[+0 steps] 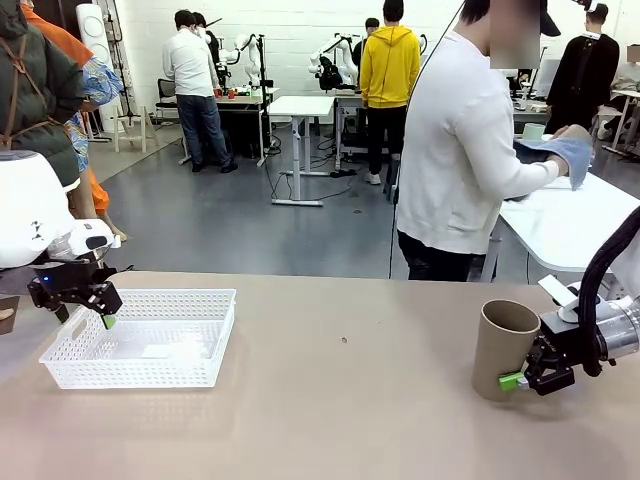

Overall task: Clean and organize the cups into the basket.
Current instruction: Pick up the Organizing basket and move it to the center of the table, then pick up the Reusable plastic cup from the right side of the table and place it inside the Organizing basket.

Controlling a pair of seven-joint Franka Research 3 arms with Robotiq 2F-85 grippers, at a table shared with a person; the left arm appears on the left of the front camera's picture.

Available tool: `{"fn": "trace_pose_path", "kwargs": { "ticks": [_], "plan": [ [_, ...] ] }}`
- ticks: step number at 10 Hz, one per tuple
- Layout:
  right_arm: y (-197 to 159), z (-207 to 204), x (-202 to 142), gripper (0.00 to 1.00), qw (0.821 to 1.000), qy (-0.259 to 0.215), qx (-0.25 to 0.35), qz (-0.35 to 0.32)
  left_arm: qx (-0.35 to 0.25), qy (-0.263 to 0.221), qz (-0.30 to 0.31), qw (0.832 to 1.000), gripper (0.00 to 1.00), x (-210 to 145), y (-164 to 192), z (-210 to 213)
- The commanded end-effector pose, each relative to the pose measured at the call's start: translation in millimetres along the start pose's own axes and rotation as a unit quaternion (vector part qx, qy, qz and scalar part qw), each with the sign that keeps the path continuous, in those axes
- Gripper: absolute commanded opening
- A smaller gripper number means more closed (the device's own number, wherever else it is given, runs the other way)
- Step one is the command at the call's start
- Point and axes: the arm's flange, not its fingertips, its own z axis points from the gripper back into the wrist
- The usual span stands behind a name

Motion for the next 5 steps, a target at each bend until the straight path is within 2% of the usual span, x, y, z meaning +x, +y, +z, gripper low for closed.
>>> {"fn": "trace_pose_path", "kwargs": {
  "ticks": [1,3,4,5],
  "plan": [
    [-3.0,2.6,-4.7,1.00,1.000,-0.009,0.000,0.015,0.004,-0.003,-0.014,1.000,1.00,19.1,10.1,-5.6],
    [-2.9,3.5,-5.3,1.00,1.000,-0.014,-0.006,0.020,-0.006,-0.010,-0.012,1.000,1.00,24.8,12.1,-4.7],
    [-2.6,3.1,-5.2,1.00,1.000,-0.015,-0.001,0.023,-0.019,-0.021,-0.014,0.999,0.62,24.0,12.7,-0.7],
    [-2.2,2.6,-5.5,0.40,0.999,-0.014,0.006,0.034,-0.023,-0.027,-0.017,0.999,0.40,24.6,14.0,3.1]
  ]
}}
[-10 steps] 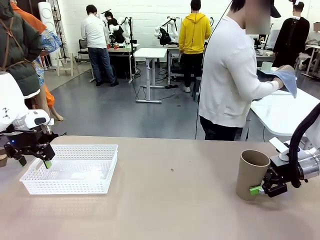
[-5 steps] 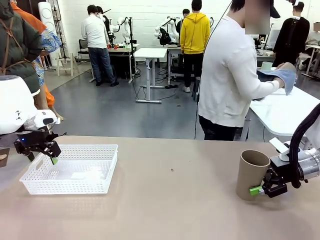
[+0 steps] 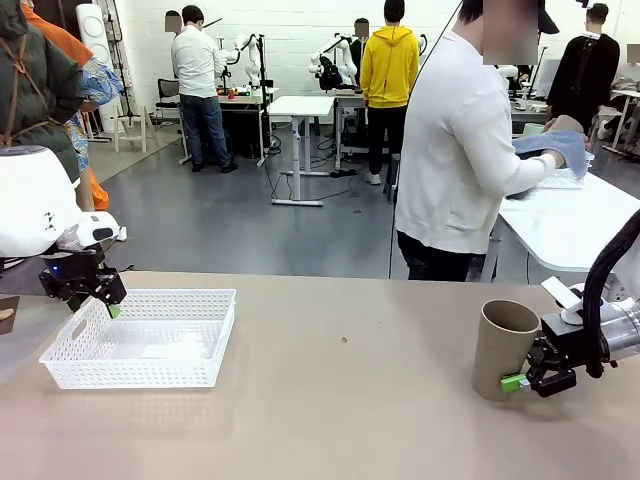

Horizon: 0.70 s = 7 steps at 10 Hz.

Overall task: Clean and organize the cups into the basket.
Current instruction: Pick up the Organizing basket and move it to the center of the table, then pick up the Reusable plastic cup from the right side of the table and place it inside the Organizing basket.

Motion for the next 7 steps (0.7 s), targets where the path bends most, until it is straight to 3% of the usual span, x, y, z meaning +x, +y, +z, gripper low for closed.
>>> {"fn": "trace_pose_path", "kwargs": {
  "ticks": [1,2,3,4,5,6,7],
  "plan": [
    [-3.5,0.8,-3.3,0.40,1.000,-0.009,0.007,0.017,-0.017,-0.018,-0.008,1.000,0.02,-0.8,6.8,6.3],
    [-3.7,0.6,-2.9,0.00,1.000,-0.008,0.007,0.016,-0.013,-0.021,-0.007,1.000,0.00,-0.8,7.7,7.8],
    [-3.3,0.1,-2.3,0.38,1.000,-0.006,0.010,0.018,-0.014,-0.021,-0.006,1.000,0.00,-0.7,7.7,8.9],
    [-3.4,-0.2,-2.5,0.00,1.000,-0.005,0.010,0.018,-0.013,-0.018,-0.005,1.000,0.00,-0.3,7.7,7.4],
    [-3.3,0.1,-2.9,0.00,1.000,-0.007,0.010,0.017,-0.013,-0.013,-0.004,1.000,0.07,0.3,7.7,4.2],
    [-3.0,0.4,-3.4,0.00,1.000,-0.008,0.010,0.016,-0.012,-0.009,-0.005,1.000,0.00,0.6,7.1,1.8],
    [-2.8,0.7,-3.8,0.21,1.000,-0.009,0.011,0.017,-0.012,-0.008,-0.006,1.000,0.00,0.8,6.6,0.9]
  ]
}}
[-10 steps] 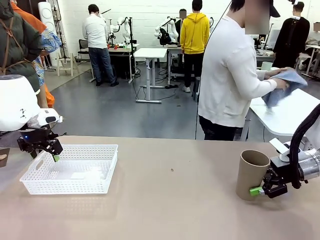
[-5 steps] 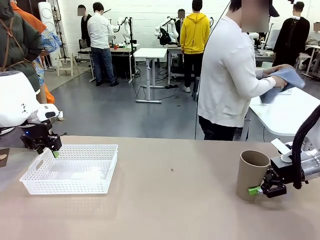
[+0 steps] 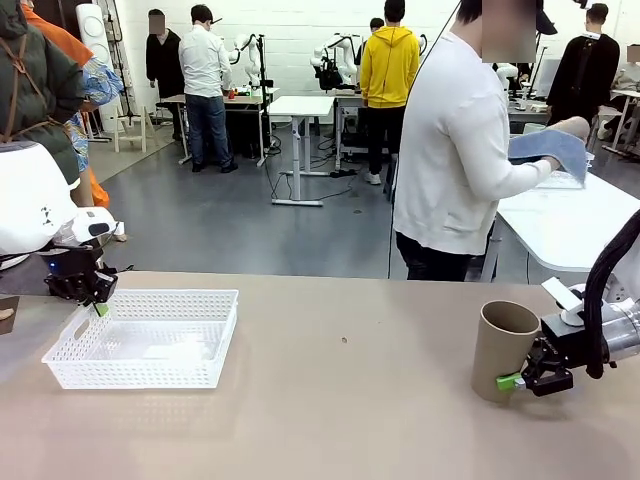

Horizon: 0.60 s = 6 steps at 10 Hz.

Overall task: Clean and organize the cups into the basket.
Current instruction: Pick up the Organizing basket and move it to the center of the table, then pick up the Reusable plastic cup from the right side of the table and place it inside the Organizing basket.

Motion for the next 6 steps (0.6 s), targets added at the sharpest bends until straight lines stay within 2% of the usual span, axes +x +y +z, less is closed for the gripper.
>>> {"fn": "trace_pose_path", "kwargs": {
  "ticks": [1,2,3,4,6],
  "plan": [
    [-3.8,2.4,-3.8,0.21,1.000,-0.007,0.008,0.010,-0.001,0.001,-0.007,1.000,0.00,0.3,3.6,-3.3],
    [-4.0,3.0,-4.1,0.00,1.000,-0.008,0.009,0.009,0.000,0.001,-0.006,1.000,0.00,0.6,4.2,-2.8],
    [-3.8,2.9,-4.0,0.21,1.000,-0.009,0.010,0.009,0.001,0.000,-0.005,1.000,0.00,0.5,4.7,-2.2],
    [-3.5,3.2,-4.3,0.00,1.000,-0.009,0.010,0.010,0.004,0.000,-0.004,1.000,0.00,0.0,5.0,-1.9],
    [-3.2,3.4,-4.2,0.00,1.000,-0.008,0.010,0.011,0.013,-0.002,0.001,1.000,0.00,-2.3,4.5,1.5]
  ]
}}
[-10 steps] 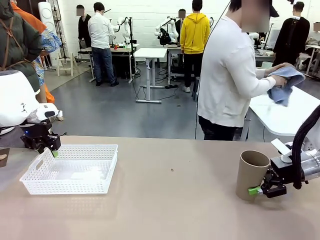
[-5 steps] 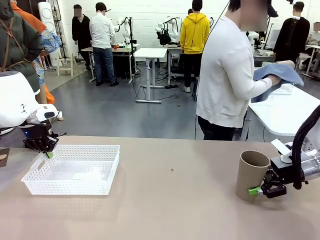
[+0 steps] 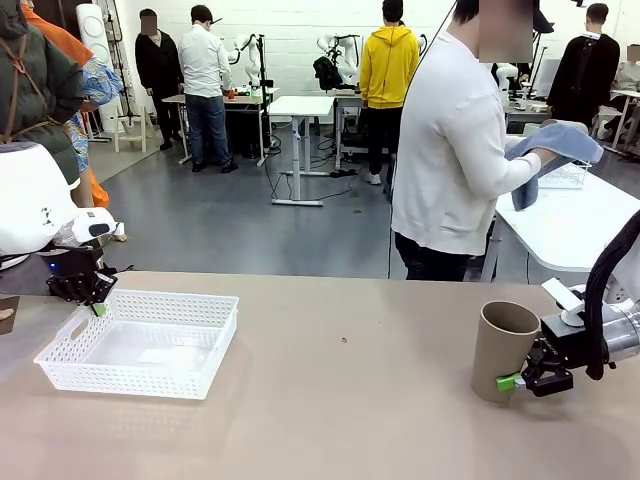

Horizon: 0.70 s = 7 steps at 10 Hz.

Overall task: Clean and organize the cups into the basket.
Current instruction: Pick up the Organizing basket and move it to the center of the table, then pick up the Reusable plastic cup from the right side of the table and place it inside the Organizing basket.

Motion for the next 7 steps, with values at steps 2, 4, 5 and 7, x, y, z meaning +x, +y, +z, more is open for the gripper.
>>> {"fn": "trace_pose_path", "kwargs": {
  "ticks": [2,4,5,7],
  "plan": [
    [-2,4,-3,0.21,1.000,-0.001,0.005,0.011,0.034,-0.004,0.010,0.999,0.00,-9,-1,8],
    [3,6,5,0.21,1.000,-0.007,-0.009,-0.011,0.063,0.020,0.038,0.997,0.00,-21,-12,18],
    [9,10,16,0.21,1.000,-0.007,-0.014,-0.021,0.078,0.030,0.054,0.995,0.00,-29,-20,24],
    [26,31,56,0.21,0.998,0.000,-0.048,-0.042,0.084,0.039,0.073,0.993,0.00,-49,-43,40]
  ]
}}
